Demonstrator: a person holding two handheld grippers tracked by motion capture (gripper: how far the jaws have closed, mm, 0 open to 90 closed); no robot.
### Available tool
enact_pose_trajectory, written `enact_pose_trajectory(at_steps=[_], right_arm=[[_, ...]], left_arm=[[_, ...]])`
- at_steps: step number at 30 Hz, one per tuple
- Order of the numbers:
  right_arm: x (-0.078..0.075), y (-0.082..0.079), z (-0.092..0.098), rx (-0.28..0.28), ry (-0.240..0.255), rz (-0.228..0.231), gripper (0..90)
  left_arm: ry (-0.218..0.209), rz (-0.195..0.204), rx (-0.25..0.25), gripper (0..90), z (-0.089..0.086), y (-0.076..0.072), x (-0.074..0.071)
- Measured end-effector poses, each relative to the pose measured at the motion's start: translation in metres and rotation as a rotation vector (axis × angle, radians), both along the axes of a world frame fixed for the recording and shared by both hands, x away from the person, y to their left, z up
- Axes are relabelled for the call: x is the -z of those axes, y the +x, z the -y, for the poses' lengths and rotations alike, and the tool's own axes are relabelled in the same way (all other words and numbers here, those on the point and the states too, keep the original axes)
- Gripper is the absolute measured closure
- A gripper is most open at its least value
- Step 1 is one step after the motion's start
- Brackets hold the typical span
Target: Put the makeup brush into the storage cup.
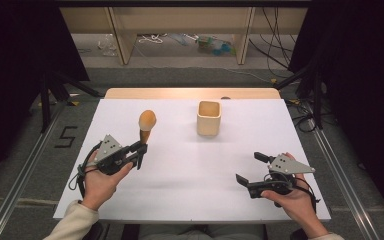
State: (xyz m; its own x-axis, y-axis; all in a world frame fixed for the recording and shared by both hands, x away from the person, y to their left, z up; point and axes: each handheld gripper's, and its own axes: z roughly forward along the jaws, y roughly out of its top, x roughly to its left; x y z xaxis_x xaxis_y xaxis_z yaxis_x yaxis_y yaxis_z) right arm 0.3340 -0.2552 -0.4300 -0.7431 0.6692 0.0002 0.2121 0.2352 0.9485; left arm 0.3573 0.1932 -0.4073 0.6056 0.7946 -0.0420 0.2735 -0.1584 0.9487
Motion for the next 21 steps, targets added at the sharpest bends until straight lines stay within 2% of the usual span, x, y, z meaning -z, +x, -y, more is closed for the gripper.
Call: enact_pose_trajectory(at_steps=[2,3,5,6,8,9,12,15,16,17,21], right_arm=[[-0.0002,0.0001,-0.0001,0.002,0.002,0.005,4.0],[-0.0020,-0.0016,0.0014,0.015,-0.027,-0.011,3.9],[-0.0020,-0.0016,0.0013,0.015,-0.025,-0.009,3.4],[-0.0007,-0.0005,-0.0004,0.014,-0.002,0.007,3.2],[-0.0015,-0.0019,-0.0006,0.007,0.003,-0.025,2.6],[-0.0005,0.0002,-0.0011,0.005,0.021,0.013,2.4],[-0.0017,-0.0004,-0.0003,0.012,0.013,0.007,1.7],[-0.0022,-0.0001,-0.0005,0.004,0.027,0.012,1.3],[-0.0023,-0.0008,-0.0010,0.004,0.032,0.000,1.3],[-0.0028,-0.0005,-0.0005,0.008,0.021,0.014,1.3],[-0.0036,-0.0010,-0.0014,0.010,0.030,0.015,1.3]], left_arm=[[-0.007,0.006,-0.001,74.6,0.0006,-0.0001,-0.0006],[-0.008,0.007,-0.001,74.6,0.0009,-0.0003,-0.0009],[-0.010,0.016,-0.002,74.5,0.0011,-0.0004,-0.0016],[-0.017,0.017,-0.003,74.6,0.0017,-0.0006,-0.0018],[-0.018,0.026,-0.005,74.5,0.0020,-0.0009,-0.0029],[-0.023,0.026,-0.003,74.6,0.0025,-0.0008,-0.0031],[-0.031,0.036,-0.004,74.6,0.0035,-0.0010,-0.0032],[-0.035,0.057,-0.006,74.6,0.0048,-0.0014,-0.0045],[-0.041,0.059,-0.007,74.6,0.0055,-0.0015,-0.0047],[-0.042,0.062,-0.007,74.6,0.0060,-0.0017,-0.0049],[-0.050,0.073,-0.004,74.6,0.0078,-0.0018,-0.0047]])
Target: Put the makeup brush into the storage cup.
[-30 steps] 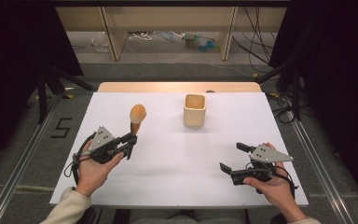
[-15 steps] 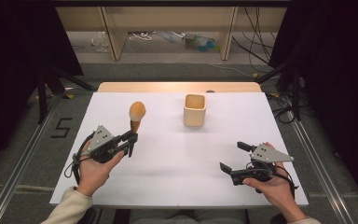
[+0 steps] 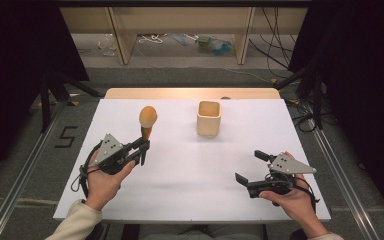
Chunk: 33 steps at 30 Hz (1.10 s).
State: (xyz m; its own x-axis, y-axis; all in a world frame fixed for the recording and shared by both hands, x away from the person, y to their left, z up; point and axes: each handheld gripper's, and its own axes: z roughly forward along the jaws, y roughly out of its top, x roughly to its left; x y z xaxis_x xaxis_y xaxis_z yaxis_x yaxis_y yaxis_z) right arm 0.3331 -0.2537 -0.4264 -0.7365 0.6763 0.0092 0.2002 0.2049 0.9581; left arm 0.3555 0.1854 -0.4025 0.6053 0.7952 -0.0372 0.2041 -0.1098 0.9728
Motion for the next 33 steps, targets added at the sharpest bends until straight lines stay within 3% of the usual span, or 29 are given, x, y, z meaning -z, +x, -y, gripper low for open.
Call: enact_pose_trajectory(at_steps=[8,10,14,15,16,19,20,23,27,28,33], right_arm=[[-0.001,0.001,-0.001,0.003,0.023,0.011,1.5],[-0.001,-0.001,-0.001,0.002,0.031,-0.012,1.6],[-0.002,0.000,-0.002,-0.010,0.042,-0.015,2.0],[-0.002,0.001,-0.001,-0.014,0.048,0.021,2.0],[-0.003,-0.001,-0.001,-0.014,0.058,-0.008,1.9],[-0.004,0.000,-0.002,-0.007,0.076,-0.006,2.4],[-0.005,-0.001,-0.001,-0.003,0.050,-0.018,2.6],[-0.005,0.002,-0.003,-0.011,0.090,0.015,2.6],[-0.008,0.005,-0.005,-0.022,0.084,0.042,2.8],[-0.008,0.004,-0.006,-0.025,0.087,0.015,2.8],[-0.009,0.006,-0.009,-0.022,0.097,0.013,3.0]], left_arm=[[-0.008,0.020,0.008,74.5,0.003,0.000,-0.001],[-0.009,0.026,0.012,74.6,0.004,-0.001,-0.001],[-0.018,0.028,0.013,74.6,0.005,-0.001,-0.001],[-0.020,0.029,0.015,74.6,0.005,-0.001,-0.001],[-0.021,0.029,0.016,74.6,0.006,0.000,-0.001],[-0.024,0.028,0.019,74.5,0.006,0.000,-0.001],[-0.022,0.031,0.021,74.5,0.007,0.000,-0.001],[-0.029,0.039,0.020,74.5,0.008,0.000,-0.002],[-0.029,0.053,0.030,74.5,0.009,0.000,-0.002],[-0.032,0.054,0.031,74.6,0.010,0.001,-0.002],[-0.037,0.056,0.037,74.6,0.011,0.002,-0.002]])
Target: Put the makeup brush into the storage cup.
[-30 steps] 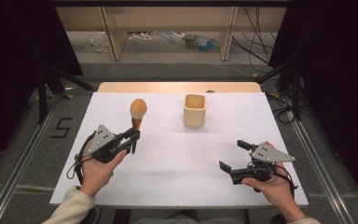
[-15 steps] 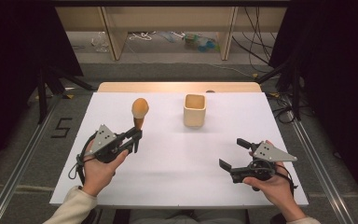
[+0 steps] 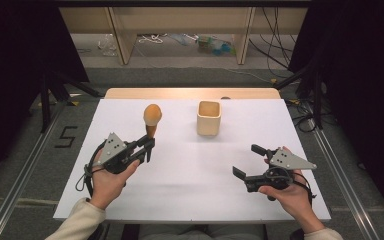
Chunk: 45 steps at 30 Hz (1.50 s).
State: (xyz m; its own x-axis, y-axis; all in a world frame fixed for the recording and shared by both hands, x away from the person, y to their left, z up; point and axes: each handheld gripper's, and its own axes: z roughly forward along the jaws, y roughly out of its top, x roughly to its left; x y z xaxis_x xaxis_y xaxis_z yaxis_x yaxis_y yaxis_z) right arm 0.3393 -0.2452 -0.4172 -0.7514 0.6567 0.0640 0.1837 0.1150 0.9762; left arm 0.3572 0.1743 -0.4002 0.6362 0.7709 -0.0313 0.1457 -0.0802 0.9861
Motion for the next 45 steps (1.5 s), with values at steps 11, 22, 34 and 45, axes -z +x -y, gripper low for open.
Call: enact_pose_trajectory(at_steps=[11,22,34,45], right_arm=[[-0.004,0.003,0.001,0.006,-0.010,0.033,3.9],[-0.007,0.006,-0.005,-0.005,0.000,0.038,3.9],[-0.014,0.011,-0.015,-0.012,-0.013,0.055,3.9],[-0.019,0.014,-0.022,-0.010,-0.011,0.077,3.9]], left_arm=[[-0.027,0.017,0.030,74.5,0.005,0.001,0.001],[-0.043,0.007,0.032,74.5,0.009,0.002,0.000],[-0.051,0.008,0.048,74.5,0.018,0.003,-0.001],[-0.039,0.020,0.081,74.5,0.029,0.006,-0.003]])
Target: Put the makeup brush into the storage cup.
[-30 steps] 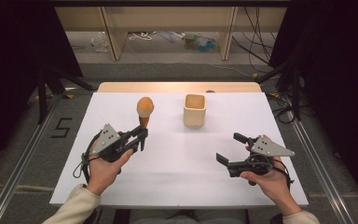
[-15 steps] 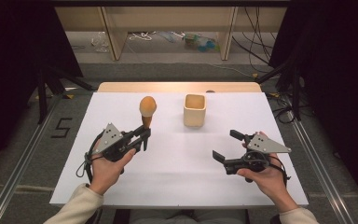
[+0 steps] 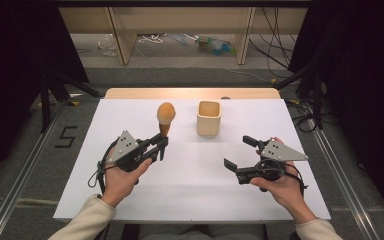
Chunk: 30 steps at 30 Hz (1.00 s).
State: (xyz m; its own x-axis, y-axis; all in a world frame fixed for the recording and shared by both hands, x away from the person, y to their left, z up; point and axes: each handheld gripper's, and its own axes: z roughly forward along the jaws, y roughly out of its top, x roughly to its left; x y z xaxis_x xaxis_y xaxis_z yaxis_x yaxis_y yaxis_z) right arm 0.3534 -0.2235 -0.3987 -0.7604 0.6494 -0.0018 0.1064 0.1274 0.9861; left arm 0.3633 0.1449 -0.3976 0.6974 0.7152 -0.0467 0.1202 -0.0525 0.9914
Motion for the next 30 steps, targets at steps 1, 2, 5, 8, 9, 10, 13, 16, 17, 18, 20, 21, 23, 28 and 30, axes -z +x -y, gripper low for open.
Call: enact_pose_trajectory(at_steps=[1,2,5,8,9,10,13,16,17,18,20,21,23,28,30], right_arm=[[-0.001,0.000,0.000,-0.012,-0.006,-0.010,3.9],[-0.001,-0.001,0.000,-0.013,-0.003,-0.019,3.9],[-0.003,0.000,-0.001,-0.021,-0.011,-0.013,3.9],[-0.003,0.001,-0.004,-0.022,0.002,-0.023,3.9],[-0.003,0.002,-0.005,-0.026,0.005,0.001,3.9],[-0.004,0.001,-0.006,-0.022,-0.004,-0.017,3.9],[-0.005,0.003,-0.008,-0.034,-0.002,0.003,4.0],[-0.005,0.003,-0.009,-0.031,0.010,0.000,4.0],[-0.005,0.004,-0.009,-0.032,0.011,0.009,4.0],[-0.005,0.004,-0.010,-0.034,0.017,0.010,4.0],[-0.006,0.004,-0.010,-0.029,0.009,0.008,4.0],[-0.006,0.004,-0.010,-0.023,0.010,0.011,4.0],[-0.006,0.004,-0.011,-0.028,0.008,0.010,4.0],[-0.007,0.004,-0.012,-0.036,0.016,-0.010,4.0],[-0.007,0.005,-0.012,-0.035,0.014,0.012,3.9]], left_arm=[[-0.002,-0.001,0.002,74.5,0.001,0.000,0.000],[-0.007,-0.003,0.003,74.5,0.003,0.000,0.000],[0.003,0.003,0.016,74.5,0.007,0.002,0.000],[0.003,0.003,0.025,74.5,0.012,0.003,0.000],[0.002,0.002,0.027,74.5,0.013,0.003,0.000],[0.006,0.005,0.032,74.5,0.014,0.004,0.000],[0.001,0.003,0.037,74.5,0.017,0.005,0.000],[0.001,0.006,0.041,74.5,0.018,0.006,0.000],[-0.002,0.006,0.043,74.5,0.018,0.006,0.000],[-0.006,0.006,0.045,74.5,0.019,0.006,0.000],[-0.011,0.007,0.045,74.5,0.019,0.006,0.000],[-0.013,0.006,0.046,74.5,0.020,0.007,0.000],[-0.009,0.009,0.045,74.5,0.020,0.007,0.000],[-0.003,0.019,0.050,74.5,0.022,0.008,0.001],[-0.004,0.019,0.049,74.5,0.022,0.008,0.001]])
